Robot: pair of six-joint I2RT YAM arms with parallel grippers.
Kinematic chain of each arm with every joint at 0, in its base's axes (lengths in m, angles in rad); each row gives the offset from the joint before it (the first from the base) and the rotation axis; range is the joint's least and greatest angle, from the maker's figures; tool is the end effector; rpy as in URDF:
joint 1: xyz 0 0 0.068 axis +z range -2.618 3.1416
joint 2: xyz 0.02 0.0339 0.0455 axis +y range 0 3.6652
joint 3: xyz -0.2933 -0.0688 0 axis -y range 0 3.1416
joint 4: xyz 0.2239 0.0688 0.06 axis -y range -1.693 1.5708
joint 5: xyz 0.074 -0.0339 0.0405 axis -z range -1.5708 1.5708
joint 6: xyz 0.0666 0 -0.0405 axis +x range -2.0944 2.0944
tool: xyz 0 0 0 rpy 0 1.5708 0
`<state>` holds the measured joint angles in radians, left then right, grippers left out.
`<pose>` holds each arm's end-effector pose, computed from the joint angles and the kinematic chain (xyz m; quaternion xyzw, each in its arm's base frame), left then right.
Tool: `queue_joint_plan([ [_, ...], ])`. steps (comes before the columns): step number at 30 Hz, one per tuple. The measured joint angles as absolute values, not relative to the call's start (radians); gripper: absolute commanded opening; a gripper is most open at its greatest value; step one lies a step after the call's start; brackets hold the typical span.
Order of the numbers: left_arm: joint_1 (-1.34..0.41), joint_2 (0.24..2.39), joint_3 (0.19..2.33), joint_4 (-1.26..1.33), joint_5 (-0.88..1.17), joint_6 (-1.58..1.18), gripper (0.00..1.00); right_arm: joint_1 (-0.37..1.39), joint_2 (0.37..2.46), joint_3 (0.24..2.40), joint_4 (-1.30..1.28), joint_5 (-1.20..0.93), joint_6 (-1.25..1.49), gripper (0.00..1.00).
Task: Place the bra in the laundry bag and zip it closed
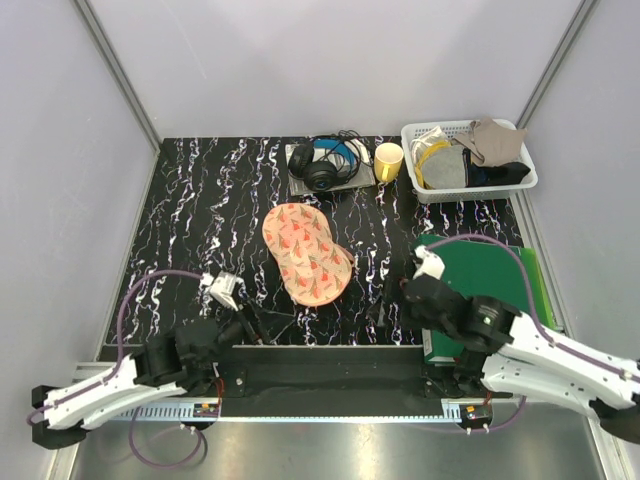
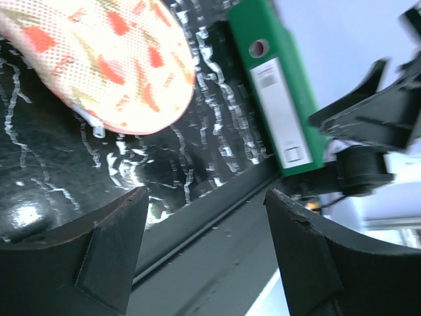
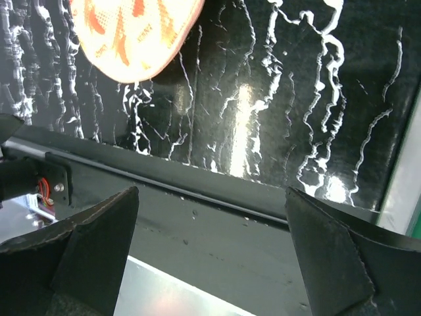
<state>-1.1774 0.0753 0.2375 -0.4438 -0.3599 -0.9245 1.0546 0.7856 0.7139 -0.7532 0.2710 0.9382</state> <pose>0.0484 -0.0554 0.1930 -0.0075 0.7937 -0.4420 0.4178 0.0817 0.1078 0.2633 -0.0045 0.9240 0.2347 0.3018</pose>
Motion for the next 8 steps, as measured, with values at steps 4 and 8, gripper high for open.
queue_joint_plan([
  [4,-1.177,0.007,0.194,-0.458,-0.328,-0.950,0.77,1.057,0.556,0.595,-0.754,0.270,0.959,1.00],
  [8,-1.177,0.008,0.162,-0.485,-0.276,-0.954,0.79,1.058,0.257,0.465,-0.735,0.270,0.986,1.00],
])
